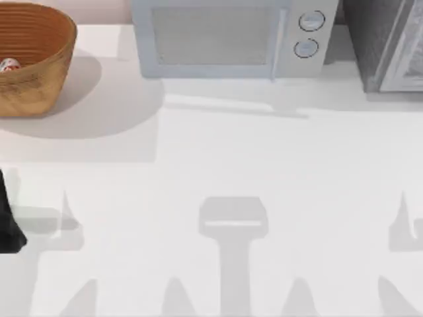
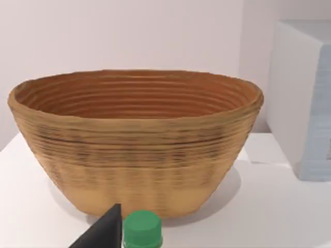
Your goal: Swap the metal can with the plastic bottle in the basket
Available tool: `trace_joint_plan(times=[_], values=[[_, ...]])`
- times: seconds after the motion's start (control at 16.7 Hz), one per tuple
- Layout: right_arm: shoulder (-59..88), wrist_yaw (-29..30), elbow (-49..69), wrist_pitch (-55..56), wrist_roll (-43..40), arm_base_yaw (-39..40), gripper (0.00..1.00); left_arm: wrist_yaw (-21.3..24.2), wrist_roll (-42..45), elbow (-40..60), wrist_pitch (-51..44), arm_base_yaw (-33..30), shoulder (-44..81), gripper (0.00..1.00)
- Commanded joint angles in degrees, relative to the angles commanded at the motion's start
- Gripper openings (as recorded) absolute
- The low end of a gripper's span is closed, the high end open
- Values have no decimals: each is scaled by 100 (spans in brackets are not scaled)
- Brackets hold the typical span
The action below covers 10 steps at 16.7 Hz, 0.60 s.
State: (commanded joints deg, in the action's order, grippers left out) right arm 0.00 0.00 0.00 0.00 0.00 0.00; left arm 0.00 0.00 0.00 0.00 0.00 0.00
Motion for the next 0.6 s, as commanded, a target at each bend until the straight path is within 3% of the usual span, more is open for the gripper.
trace_joint_plan(times=[0.3, 0.6], values=[[0, 0, 0, 0, 0, 0, 100, 23, 29, 319, -132, 3, 269, 100], [0, 0, 0, 0, 0, 0, 100, 188, 153, 1848, -858, 7, 1663, 100]])
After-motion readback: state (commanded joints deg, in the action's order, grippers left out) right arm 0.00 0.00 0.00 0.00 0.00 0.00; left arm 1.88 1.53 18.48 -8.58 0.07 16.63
